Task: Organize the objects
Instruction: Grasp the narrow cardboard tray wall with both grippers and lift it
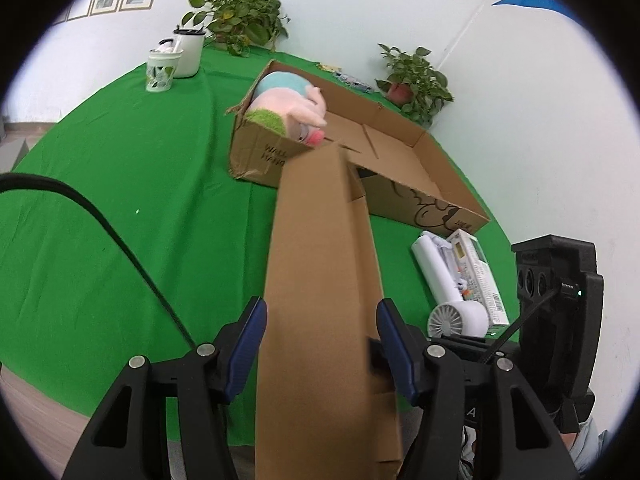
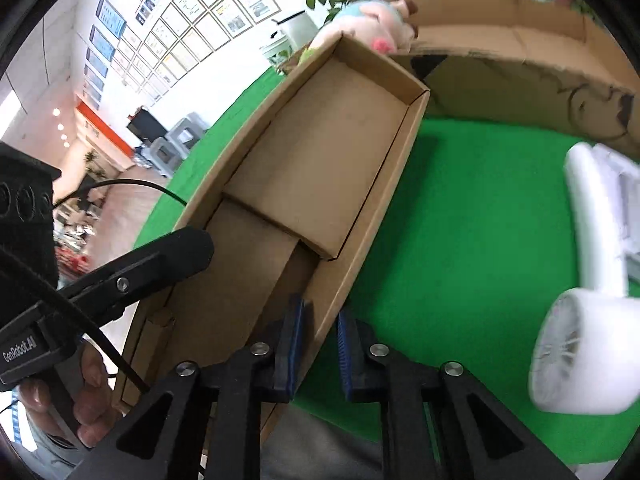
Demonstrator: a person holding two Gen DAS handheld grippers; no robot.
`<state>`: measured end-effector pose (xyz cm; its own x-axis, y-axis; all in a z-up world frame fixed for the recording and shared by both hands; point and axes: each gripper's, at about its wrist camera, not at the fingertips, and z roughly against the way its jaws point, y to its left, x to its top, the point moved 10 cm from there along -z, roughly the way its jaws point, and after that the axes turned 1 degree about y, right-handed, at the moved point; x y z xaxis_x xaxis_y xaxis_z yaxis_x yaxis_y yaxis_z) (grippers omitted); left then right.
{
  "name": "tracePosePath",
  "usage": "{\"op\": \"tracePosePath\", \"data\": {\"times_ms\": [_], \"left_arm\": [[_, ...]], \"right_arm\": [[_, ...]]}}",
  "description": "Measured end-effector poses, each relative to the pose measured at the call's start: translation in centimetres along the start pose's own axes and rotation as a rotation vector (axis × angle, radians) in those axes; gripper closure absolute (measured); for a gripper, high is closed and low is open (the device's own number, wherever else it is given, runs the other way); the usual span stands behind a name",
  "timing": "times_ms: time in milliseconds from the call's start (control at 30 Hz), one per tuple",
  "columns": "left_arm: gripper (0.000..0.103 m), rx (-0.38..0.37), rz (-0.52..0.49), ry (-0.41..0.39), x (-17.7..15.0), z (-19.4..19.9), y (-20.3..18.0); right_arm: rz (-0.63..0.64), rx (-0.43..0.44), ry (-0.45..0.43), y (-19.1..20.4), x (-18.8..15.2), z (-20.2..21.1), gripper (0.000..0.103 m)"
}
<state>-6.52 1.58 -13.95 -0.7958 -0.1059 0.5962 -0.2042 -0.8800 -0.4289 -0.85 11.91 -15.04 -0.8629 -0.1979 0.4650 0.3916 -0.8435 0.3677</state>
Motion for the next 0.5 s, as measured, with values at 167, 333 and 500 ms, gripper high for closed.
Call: {"op": "tracePosePath", "data": {"times_ms": [167,333,500], "left_arm": [[0.048,-0.008,-0.051,0.021,0.4,-0.7,-1.4],[0.048,0.01,-0.063,0.088,-1.1,-2.4,-2.1],[0.048,0.075,-0.037,0.106,-2.2,-2.6,-1.1]], "right_arm": [[0.027,-0.16,-0.008,-1.3,1.6,2.1,0.09],[-0.044,-0.136,0.012,-3.1,1.3,2.2,0.046],[-0.003,-0.152,0.016,-3.4,1.3,2.0,0.045]]}}
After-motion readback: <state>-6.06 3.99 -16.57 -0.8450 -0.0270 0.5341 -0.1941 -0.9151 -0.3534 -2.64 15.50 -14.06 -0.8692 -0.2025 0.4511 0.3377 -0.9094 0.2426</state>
